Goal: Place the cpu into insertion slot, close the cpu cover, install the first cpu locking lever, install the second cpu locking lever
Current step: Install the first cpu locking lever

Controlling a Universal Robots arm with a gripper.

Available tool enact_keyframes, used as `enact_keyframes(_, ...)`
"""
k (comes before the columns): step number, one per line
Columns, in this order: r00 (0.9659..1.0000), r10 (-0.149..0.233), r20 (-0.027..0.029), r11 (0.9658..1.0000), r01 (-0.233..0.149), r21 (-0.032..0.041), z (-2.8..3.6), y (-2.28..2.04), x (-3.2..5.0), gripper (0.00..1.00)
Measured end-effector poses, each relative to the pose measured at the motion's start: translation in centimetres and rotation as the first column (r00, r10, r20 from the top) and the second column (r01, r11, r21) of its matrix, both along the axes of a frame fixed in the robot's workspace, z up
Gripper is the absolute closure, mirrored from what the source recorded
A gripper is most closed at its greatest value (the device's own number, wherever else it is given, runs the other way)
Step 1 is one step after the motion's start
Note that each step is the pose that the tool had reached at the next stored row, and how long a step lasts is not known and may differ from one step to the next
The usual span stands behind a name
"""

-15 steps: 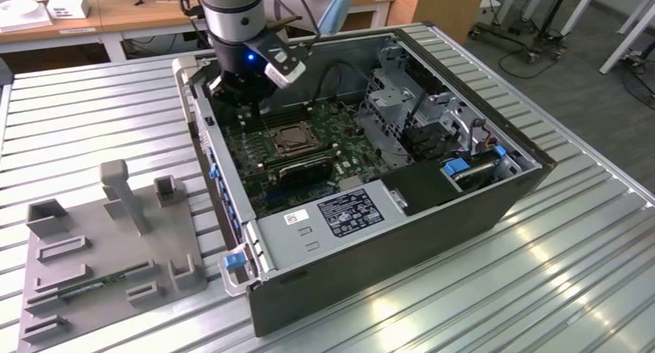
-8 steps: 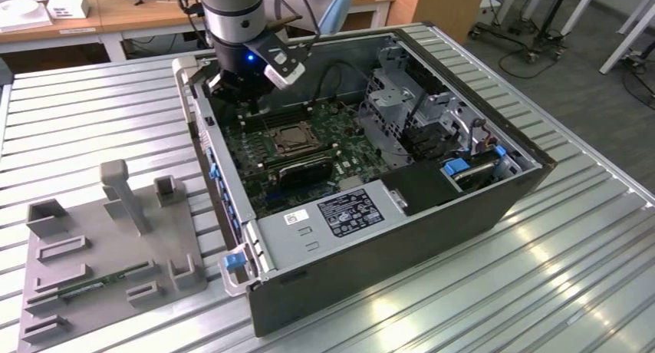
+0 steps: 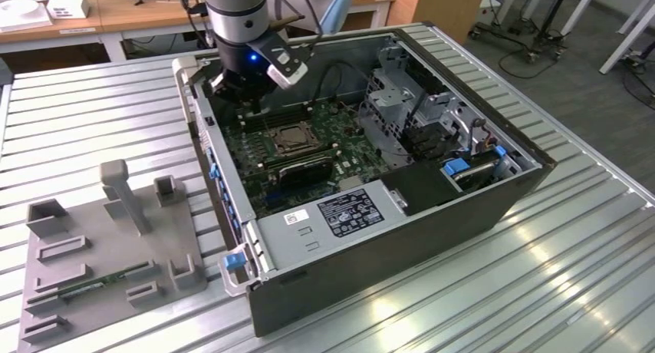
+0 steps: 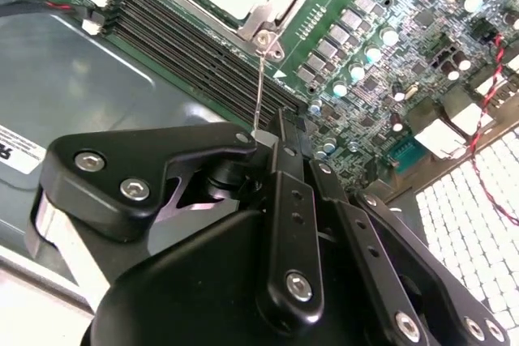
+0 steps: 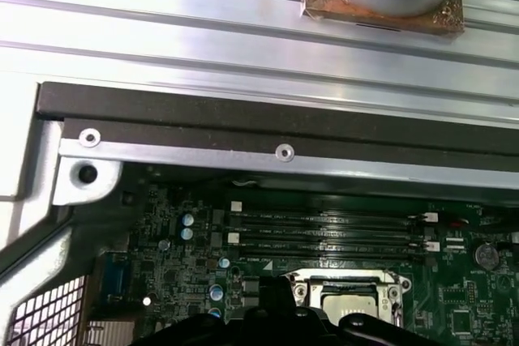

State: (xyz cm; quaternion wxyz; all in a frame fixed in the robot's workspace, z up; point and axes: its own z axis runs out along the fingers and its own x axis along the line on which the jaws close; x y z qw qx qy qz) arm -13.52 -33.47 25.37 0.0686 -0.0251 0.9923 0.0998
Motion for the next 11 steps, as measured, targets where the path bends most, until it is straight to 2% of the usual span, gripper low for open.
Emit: enact_keyframes(11,1.0,0.0,0.0,1.0,0.0,-0.0001,-0.08,-0.03,1.71,0.89)
